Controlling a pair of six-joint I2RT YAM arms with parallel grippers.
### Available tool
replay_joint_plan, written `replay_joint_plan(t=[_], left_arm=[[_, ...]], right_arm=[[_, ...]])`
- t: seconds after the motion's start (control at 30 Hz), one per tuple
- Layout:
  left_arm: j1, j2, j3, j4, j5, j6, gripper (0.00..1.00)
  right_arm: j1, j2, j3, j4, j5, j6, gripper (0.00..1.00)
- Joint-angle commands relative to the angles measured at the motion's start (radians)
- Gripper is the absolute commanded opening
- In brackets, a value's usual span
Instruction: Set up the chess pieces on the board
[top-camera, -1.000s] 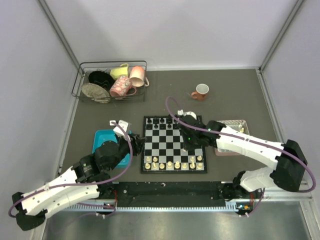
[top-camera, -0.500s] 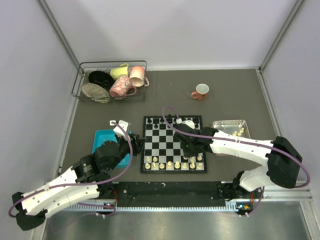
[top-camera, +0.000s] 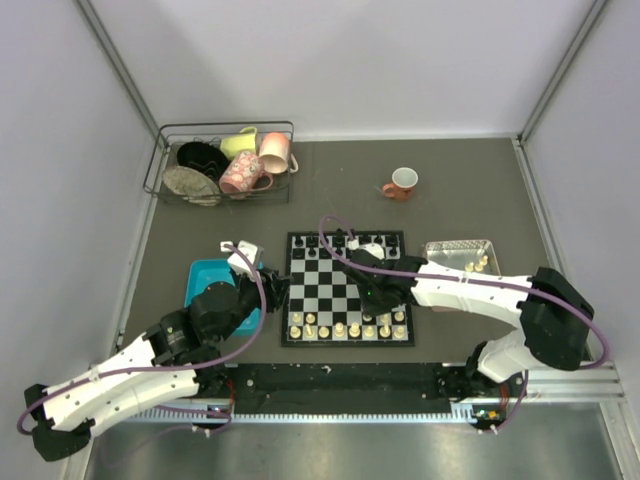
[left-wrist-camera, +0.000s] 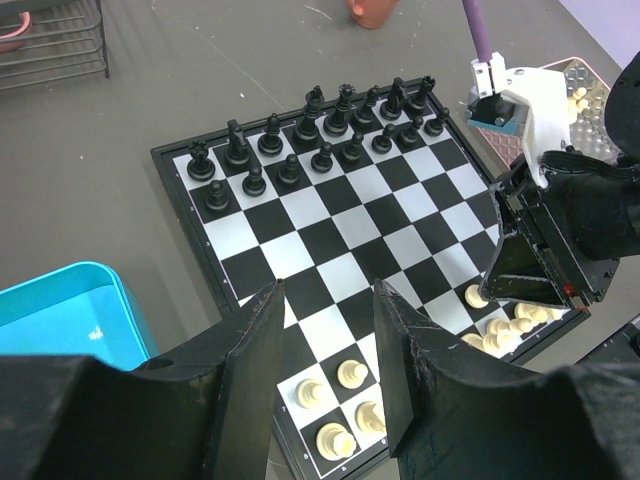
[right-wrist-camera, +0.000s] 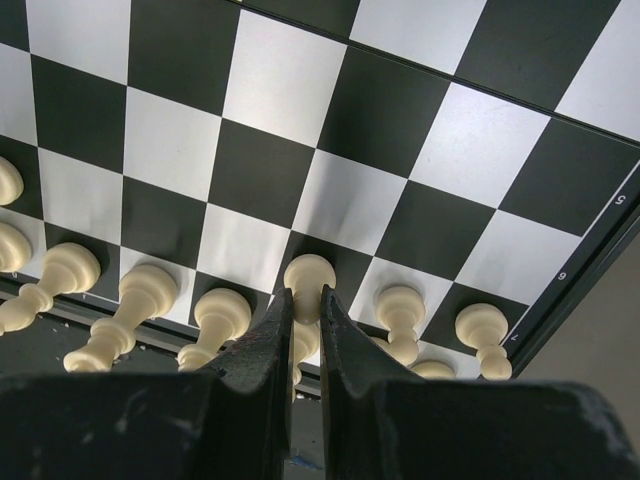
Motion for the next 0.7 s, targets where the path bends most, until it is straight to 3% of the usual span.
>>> replay_joint_plan(t=[0.0, 0.67], left_arm=[[0.005, -0.015, -0.007, 0.032, -0.008, -0.008, 0.46], [0.005, -0.005, -0.001, 0.035, -0.008, -0.004, 0.46]], right_arm=[[0.013, 0.006, -0.008, 0.028, 0.0, 0.011, 0.0], [0.013, -0.005, -0.028, 0.025, 0.026, 0.012, 0.01]])
